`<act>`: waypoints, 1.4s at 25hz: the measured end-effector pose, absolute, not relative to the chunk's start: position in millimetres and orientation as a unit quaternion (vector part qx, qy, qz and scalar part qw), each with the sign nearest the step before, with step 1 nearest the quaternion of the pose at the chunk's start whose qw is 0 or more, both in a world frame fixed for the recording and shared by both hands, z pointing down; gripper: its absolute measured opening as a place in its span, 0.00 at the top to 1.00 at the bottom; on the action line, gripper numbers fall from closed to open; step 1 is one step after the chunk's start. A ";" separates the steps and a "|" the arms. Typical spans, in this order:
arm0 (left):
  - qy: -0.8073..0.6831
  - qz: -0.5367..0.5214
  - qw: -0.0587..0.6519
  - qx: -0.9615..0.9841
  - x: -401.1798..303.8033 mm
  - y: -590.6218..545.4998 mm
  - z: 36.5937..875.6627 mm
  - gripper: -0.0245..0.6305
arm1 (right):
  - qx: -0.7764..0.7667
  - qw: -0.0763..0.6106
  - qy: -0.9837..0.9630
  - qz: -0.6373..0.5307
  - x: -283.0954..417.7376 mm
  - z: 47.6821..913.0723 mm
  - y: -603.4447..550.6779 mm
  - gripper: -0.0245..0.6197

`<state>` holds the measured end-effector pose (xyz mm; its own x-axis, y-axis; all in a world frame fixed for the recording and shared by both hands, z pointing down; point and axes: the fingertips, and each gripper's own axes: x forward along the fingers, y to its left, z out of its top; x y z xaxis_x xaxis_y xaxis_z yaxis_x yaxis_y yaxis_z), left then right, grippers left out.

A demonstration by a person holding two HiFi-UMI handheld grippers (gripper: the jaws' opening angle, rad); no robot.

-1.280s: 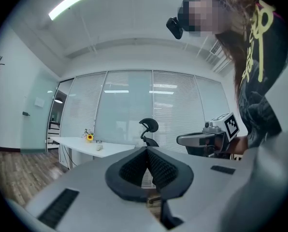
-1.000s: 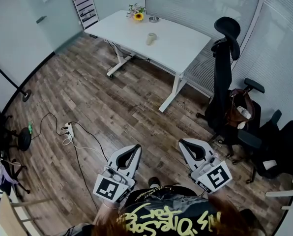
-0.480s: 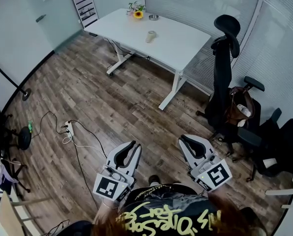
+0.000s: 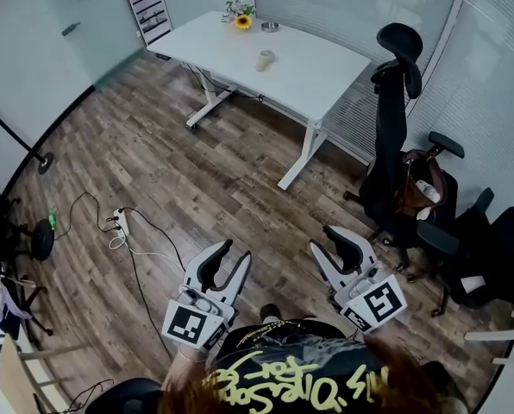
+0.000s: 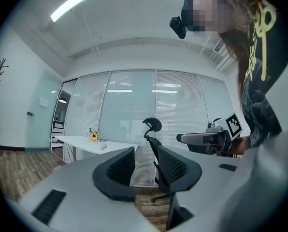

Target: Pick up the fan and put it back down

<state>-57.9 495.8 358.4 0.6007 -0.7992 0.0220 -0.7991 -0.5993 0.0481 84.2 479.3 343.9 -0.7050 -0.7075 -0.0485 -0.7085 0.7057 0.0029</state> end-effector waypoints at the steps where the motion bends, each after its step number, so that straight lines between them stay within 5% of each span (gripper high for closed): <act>1: -0.446 0.002 0.027 0.895 -56.5 495.5 359.1 0.74 | -0.383 0.021 0.924 0.010 84.1 345.4 479.3 0.79; 17: -0.447 -0.007 0.033 0.894 -60.3 491.0 361.1 0.64 | -0.392 0.023 0.920 -0.003 78.6 350.6 475.9 0.75; 35: -0.442 -0.020 0.046 0.896 -74.9 485.2 368.4 0.64 | -0.420 -0.005 0.908 -0.004 75.7 353.4 475.1 0.75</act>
<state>-74.9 485.2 368.4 0.6087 -0.7934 0.0048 -0.7896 -0.6052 0.1011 75.7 475.1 353.4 -0.6479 -0.7616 0.0124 -0.7617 0.6480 -0.0028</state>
